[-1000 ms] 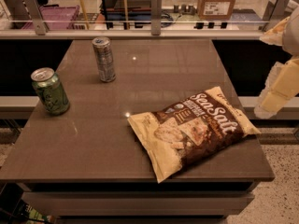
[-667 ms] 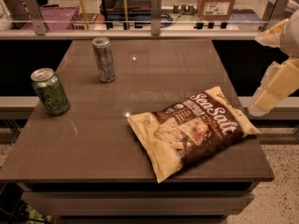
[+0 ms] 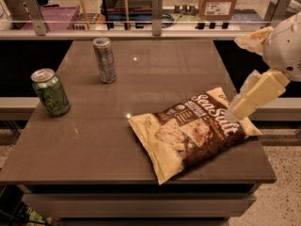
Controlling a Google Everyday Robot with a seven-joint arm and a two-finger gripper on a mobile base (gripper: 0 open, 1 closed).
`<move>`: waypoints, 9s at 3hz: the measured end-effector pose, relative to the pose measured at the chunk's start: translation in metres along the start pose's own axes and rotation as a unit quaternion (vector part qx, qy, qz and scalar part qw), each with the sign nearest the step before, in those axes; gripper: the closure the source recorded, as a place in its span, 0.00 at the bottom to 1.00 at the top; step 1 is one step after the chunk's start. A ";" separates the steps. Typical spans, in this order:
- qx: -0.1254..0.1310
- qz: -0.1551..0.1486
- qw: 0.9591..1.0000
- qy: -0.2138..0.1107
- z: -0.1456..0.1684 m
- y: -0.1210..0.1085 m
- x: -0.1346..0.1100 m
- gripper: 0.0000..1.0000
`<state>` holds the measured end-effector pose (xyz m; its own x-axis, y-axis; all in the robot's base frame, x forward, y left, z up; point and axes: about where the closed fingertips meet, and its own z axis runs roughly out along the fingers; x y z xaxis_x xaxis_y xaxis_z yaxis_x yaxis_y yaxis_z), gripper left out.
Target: Pick green can
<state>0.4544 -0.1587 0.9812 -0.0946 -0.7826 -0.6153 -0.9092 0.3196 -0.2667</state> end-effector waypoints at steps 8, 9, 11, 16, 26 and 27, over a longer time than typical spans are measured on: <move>-0.004 0.048 0.973 -0.225 0.096 0.016 -0.055 0.00; -0.002 0.040 0.965 -0.257 0.115 0.022 -0.073 0.00; -0.015 0.046 0.952 -0.303 0.158 0.032 -0.110 0.00; -0.047 0.058 0.944 -0.322 0.239 0.052 -0.184 0.00; -0.101 0.056 0.915 -0.387 0.320 0.076 -0.284 0.41; -0.102 0.055 0.915 -0.387 0.320 0.078 -0.285 0.64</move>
Offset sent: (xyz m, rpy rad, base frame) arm 0.0247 0.0102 -0.0364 0.3848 -0.1226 -0.1670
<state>0.5404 0.2601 0.8989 0.0532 -0.1135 -0.9921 -0.9757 0.2056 -0.0759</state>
